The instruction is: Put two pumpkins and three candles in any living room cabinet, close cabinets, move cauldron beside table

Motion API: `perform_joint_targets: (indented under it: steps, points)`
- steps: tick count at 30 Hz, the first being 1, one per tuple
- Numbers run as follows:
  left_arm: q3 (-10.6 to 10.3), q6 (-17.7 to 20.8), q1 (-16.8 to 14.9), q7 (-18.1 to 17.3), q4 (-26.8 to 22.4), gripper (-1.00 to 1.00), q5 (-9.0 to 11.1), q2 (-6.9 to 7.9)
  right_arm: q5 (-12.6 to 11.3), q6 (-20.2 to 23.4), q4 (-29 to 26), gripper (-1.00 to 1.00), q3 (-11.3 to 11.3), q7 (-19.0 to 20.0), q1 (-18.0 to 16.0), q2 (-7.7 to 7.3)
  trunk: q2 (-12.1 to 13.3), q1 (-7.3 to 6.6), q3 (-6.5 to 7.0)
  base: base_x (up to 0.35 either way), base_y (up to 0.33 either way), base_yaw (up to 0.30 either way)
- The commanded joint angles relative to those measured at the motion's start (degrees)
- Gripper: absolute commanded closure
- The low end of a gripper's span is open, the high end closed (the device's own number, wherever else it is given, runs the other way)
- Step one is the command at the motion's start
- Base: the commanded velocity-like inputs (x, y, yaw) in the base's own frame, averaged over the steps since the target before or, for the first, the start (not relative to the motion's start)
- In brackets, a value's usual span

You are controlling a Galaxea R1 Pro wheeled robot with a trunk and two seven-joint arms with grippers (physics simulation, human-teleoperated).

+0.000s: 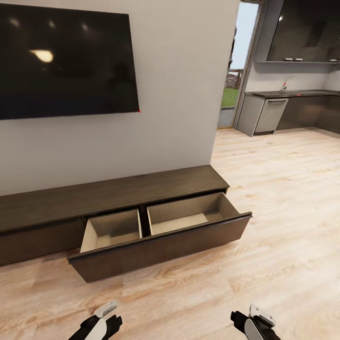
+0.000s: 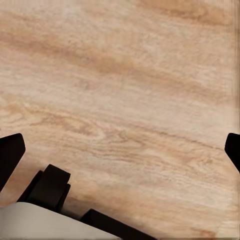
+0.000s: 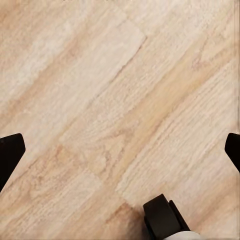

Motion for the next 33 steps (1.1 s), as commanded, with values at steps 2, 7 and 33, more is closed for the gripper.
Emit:
perform_joint_targets:
  steps: [2, 7, 33]
  points:
    - [-0.01, -0.04, 0.00, 0.02, 0.21, -1.00, 0.00, 0.00, -0.05, 0.03, 0.04, -1.00, -0.03, 0.00, 0.00, -0.05, 0.82, -0.45, 0.36, 0.000, 0.000, -0.232]
    - [0.13, -0.02, 0.00, -0.26, 0.43, -1.00, 0.19, 0.06, -0.47, 0.05, 0.03, -1.00, -0.12, 0.02, 0.00, -0.21, 2.82, -1.54, 1.26, 0.000, 0.000, -0.266]
    - [0.25, 0.07, 0.00, -0.73, 0.46, -1.00, 0.45, 0.27, -0.42, 0.05, 0.11, -1.00, -0.08, 0.03, 0.00, -0.23, 4.83, -2.64, 1.73, -0.038, 0.000, -0.277]
